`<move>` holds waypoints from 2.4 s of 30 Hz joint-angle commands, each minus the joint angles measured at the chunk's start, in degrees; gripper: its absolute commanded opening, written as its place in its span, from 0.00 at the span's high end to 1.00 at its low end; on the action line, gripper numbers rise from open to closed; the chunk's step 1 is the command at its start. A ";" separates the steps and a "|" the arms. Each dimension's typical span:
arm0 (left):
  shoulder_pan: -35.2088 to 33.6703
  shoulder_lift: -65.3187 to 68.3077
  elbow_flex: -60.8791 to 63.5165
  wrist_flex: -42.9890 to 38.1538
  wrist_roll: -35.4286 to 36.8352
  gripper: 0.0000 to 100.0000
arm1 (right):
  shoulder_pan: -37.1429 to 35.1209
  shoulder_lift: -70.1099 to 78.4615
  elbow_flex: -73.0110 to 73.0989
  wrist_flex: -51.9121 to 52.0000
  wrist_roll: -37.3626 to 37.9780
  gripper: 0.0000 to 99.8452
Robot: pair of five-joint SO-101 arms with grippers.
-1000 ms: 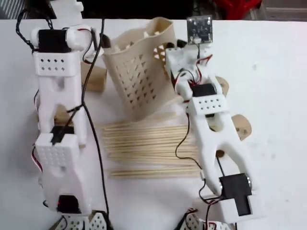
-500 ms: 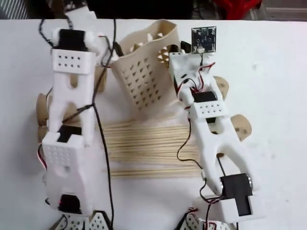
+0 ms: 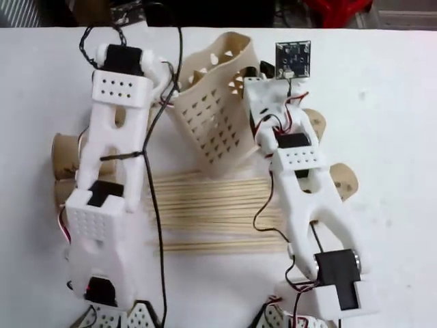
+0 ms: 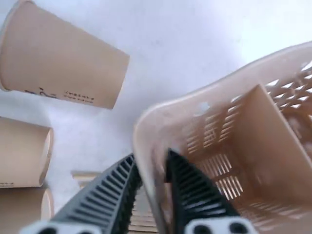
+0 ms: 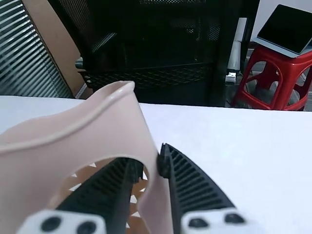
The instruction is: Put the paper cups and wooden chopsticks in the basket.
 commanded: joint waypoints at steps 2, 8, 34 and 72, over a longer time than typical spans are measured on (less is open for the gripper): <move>-0.40 -0.40 -4.66 -3.52 -5.36 0.97 | 0.13 -3.91 0.53 -1.10 -0.53 0.98; -1.54 -0.40 -5.89 -8.88 -16.79 0.98 | 0.13 -3.91 0.62 -1.10 -0.44 0.98; -1.36 7.87 -5.80 -13.36 -24.97 0.92 | -7.34 -9.45 -2.81 40.40 14.95 0.68; -4.79 7.69 -6.07 -13.01 -23.82 0.92 | -11.47 -31.69 6.77 44.97 15.47 0.68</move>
